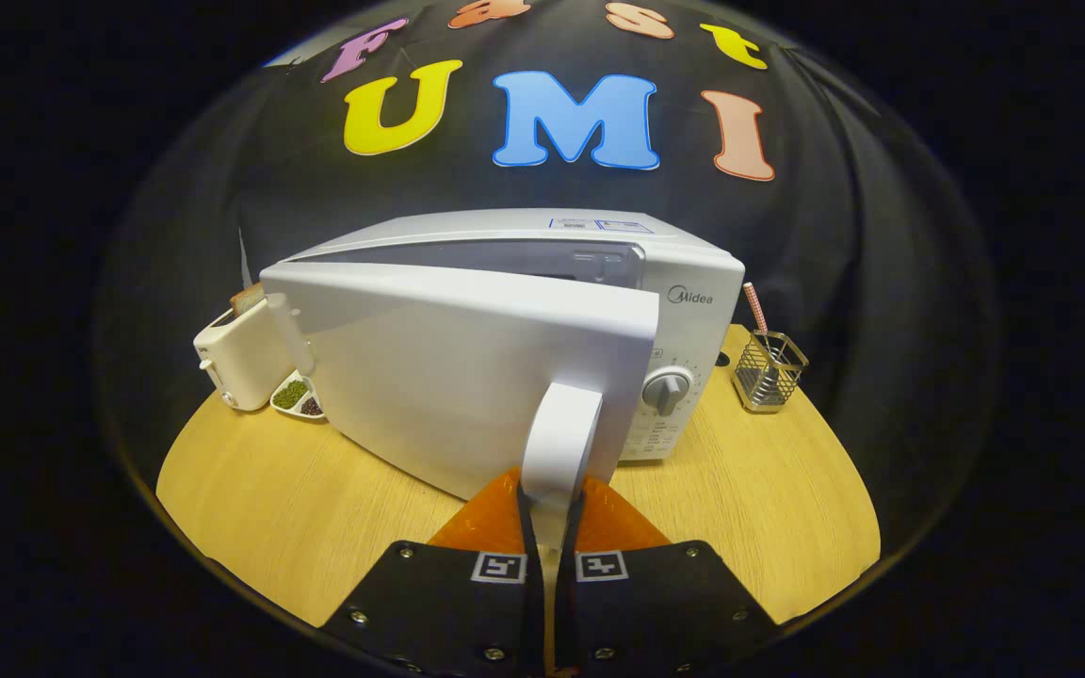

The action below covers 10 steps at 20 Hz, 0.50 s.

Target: Open the microwave, put the food inside, and close the microwave door.

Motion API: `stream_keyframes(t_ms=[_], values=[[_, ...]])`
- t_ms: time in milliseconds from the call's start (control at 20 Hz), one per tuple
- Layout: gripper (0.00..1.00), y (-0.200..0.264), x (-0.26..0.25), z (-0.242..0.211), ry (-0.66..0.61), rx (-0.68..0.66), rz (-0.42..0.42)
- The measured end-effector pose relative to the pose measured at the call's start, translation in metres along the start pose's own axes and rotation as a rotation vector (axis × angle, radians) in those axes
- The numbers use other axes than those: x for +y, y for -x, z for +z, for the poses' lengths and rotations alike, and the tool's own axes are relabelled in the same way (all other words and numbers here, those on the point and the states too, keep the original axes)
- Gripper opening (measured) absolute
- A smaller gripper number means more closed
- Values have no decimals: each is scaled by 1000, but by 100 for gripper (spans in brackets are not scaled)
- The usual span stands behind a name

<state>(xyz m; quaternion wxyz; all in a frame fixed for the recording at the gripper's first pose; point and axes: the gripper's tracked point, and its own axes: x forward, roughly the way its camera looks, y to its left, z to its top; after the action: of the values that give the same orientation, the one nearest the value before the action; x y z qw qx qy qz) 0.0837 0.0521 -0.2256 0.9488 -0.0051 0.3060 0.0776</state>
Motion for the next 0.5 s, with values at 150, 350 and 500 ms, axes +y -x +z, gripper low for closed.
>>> stream_keyframes(t_ms=[150, 350, 500], values=[[6, 17, 13, -12, 0, 13, 7], [6, 35, 32, -25, -10, 30, 19], [8, 50, 51, -36, -12, 47, 57]])
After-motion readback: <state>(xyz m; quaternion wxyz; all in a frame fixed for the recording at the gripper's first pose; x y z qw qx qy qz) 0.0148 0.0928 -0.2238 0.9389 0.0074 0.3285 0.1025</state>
